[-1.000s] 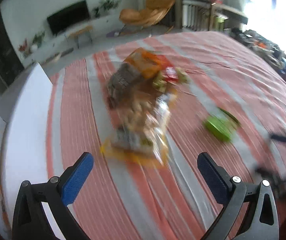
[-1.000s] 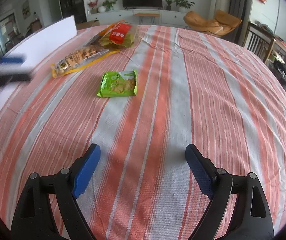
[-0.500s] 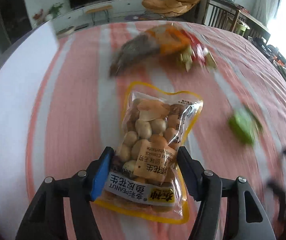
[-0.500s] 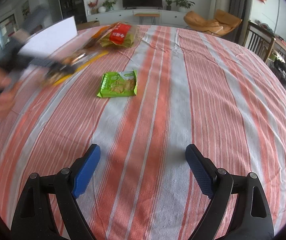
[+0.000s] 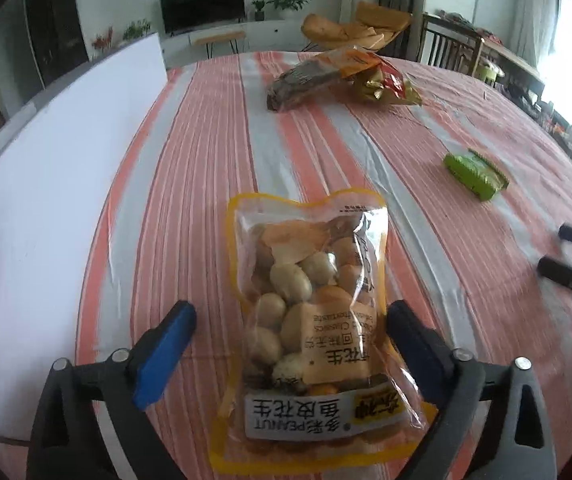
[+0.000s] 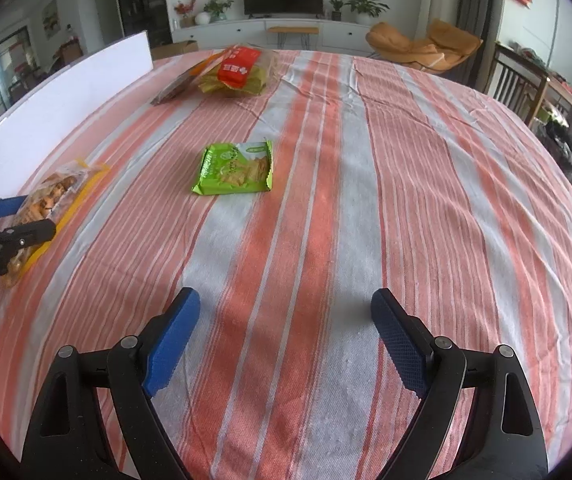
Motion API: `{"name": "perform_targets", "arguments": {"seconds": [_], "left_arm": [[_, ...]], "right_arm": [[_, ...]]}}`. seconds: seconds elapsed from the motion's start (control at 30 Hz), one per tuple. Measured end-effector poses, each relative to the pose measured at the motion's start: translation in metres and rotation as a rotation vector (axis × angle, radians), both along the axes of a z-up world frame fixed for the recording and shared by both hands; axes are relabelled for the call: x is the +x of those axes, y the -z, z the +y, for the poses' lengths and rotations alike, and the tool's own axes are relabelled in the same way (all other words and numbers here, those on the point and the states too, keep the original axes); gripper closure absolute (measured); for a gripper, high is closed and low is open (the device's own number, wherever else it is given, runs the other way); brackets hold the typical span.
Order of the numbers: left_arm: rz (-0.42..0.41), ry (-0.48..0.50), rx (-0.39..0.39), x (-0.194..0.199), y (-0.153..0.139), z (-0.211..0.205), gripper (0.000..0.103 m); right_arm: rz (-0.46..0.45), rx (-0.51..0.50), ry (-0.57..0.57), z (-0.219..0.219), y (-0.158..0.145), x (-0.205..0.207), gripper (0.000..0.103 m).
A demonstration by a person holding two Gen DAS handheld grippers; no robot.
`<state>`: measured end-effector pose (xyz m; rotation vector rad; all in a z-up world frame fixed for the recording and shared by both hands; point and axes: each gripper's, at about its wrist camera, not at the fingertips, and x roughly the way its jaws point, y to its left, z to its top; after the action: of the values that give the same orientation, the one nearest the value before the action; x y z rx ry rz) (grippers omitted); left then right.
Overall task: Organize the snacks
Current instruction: 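Grasp the green biscuit packet with the right tool while the left tool lifts the peanut bag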
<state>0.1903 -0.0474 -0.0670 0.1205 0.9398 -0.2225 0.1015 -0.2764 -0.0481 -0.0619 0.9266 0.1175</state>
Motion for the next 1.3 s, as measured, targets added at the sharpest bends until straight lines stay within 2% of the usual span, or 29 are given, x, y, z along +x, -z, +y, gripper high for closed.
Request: {"name": "perform_targets", "arguments": {"seconds": [0.1, 0.97, 1.03, 1.13, 1.2, 1.3], "left_arm": [[0.016, -0.008, -0.013, 0.003, 0.001, 0.002, 0.0], [0.011, -0.009, -0.011, 0.002, 0.002, 0.001, 0.0], [0.031, 0.01, -0.002, 0.004, 0.001, 0.001, 0.0], [0.116, 0.05, 0.013, 0.014, -0.002, 0.0, 0.001], [0.13, 0.052, -0.002, 0.017, -0.005, 0.0, 0.006], [0.119, 0.051, 0.0, 0.019, -0.008, -0.001, 0.026]], "right_arm": [[0.0, 0.0, 0.0, 0.0, 0.0, -0.001, 0.014], [0.003, 0.002, 0.001, -0.001, 0.0, -0.001, 0.013], [0.006, 0.016, -0.009, -0.001, -0.001, 0.0, 0.012], [0.073, 0.091, -0.039, -0.012, -0.008, 0.016, 0.013], [0.086, 0.167, -0.013, -0.02, -0.021, 0.033, 0.013], [0.127, 0.247, -0.017, -0.018, -0.036, 0.067, 0.013]]}}
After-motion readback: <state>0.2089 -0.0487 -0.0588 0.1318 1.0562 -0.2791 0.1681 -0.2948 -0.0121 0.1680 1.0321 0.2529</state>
